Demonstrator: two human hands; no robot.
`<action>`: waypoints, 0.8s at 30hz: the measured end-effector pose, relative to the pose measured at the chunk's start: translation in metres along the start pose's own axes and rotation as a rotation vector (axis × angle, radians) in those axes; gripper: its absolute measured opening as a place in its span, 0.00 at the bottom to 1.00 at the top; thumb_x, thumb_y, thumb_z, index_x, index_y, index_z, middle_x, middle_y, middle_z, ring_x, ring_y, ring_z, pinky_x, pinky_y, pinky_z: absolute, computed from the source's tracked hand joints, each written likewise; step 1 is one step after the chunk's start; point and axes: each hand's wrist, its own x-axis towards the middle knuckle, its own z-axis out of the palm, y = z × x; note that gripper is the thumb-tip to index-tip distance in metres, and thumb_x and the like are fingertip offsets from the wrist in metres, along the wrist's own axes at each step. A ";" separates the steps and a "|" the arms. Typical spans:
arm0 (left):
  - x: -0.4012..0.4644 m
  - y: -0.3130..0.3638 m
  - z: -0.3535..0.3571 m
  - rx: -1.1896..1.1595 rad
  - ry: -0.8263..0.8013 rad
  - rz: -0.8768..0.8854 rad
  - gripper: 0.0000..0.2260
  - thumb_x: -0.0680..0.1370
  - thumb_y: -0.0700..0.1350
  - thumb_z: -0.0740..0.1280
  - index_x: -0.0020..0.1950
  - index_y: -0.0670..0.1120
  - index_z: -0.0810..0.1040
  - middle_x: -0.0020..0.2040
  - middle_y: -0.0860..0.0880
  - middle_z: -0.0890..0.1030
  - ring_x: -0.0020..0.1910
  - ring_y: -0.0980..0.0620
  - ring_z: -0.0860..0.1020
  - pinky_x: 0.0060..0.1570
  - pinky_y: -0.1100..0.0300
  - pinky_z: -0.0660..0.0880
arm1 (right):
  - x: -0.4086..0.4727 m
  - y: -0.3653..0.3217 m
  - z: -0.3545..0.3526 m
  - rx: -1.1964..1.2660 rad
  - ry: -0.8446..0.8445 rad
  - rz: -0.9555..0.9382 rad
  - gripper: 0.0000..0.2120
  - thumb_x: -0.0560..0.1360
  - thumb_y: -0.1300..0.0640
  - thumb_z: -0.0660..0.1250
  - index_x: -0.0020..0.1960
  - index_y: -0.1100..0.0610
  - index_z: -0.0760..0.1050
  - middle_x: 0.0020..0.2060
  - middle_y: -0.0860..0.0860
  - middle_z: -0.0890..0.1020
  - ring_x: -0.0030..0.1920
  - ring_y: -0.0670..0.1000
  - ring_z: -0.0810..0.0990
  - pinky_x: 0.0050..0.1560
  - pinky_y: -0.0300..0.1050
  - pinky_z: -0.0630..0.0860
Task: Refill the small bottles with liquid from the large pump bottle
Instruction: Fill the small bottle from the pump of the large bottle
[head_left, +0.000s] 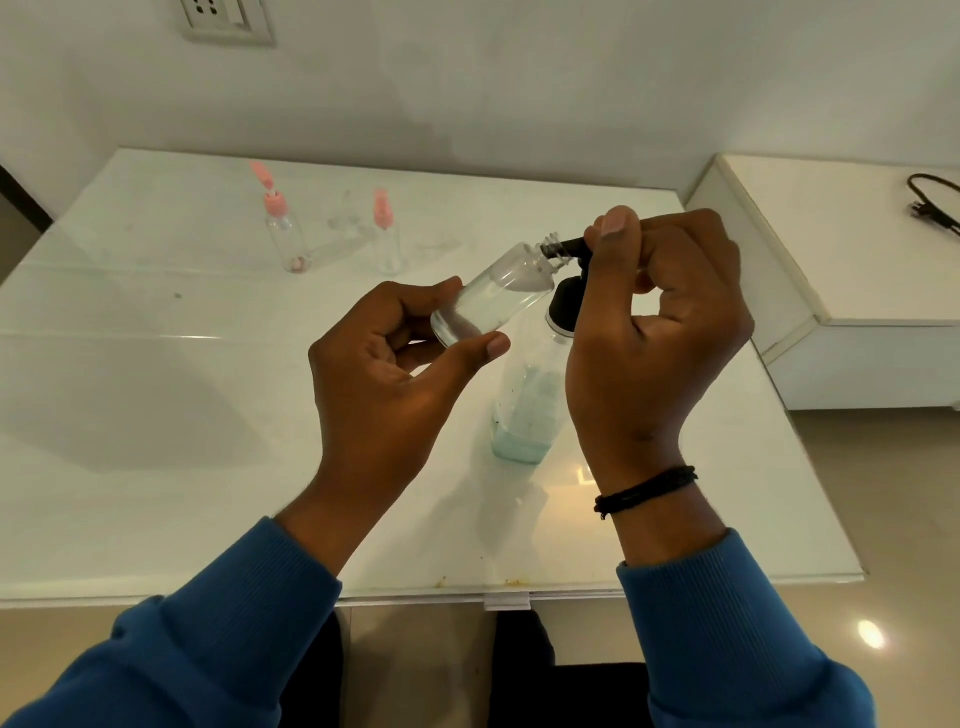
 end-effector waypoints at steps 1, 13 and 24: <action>0.000 0.000 0.000 -0.002 0.000 -0.002 0.18 0.70 0.46 0.80 0.56 0.46 0.81 0.52 0.58 0.82 0.51 0.62 0.83 0.48 0.71 0.79 | 0.000 0.000 0.000 0.005 -0.003 0.003 0.12 0.80 0.61 0.67 0.38 0.58 0.78 0.37 0.45 0.75 0.37 0.54 0.74 0.35 0.62 0.71; 0.000 -0.003 0.001 -0.010 0.004 -0.018 0.18 0.70 0.45 0.81 0.57 0.45 0.81 0.52 0.55 0.83 0.51 0.58 0.84 0.48 0.68 0.80 | 0.001 0.000 0.001 0.021 -0.043 0.022 0.14 0.81 0.59 0.67 0.37 0.60 0.79 0.36 0.45 0.75 0.37 0.52 0.74 0.35 0.62 0.71; 0.000 -0.003 0.000 -0.014 0.002 -0.016 0.18 0.70 0.45 0.80 0.57 0.45 0.81 0.51 0.55 0.83 0.50 0.59 0.84 0.48 0.69 0.79 | 0.000 0.002 0.001 0.032 -0.041 0.022 0.13 0.80 0.60 0.67 0.37 0.59 0.78 0.36 0.45 0.74 0.37 0.52 0.73 0.35 0.62 0.71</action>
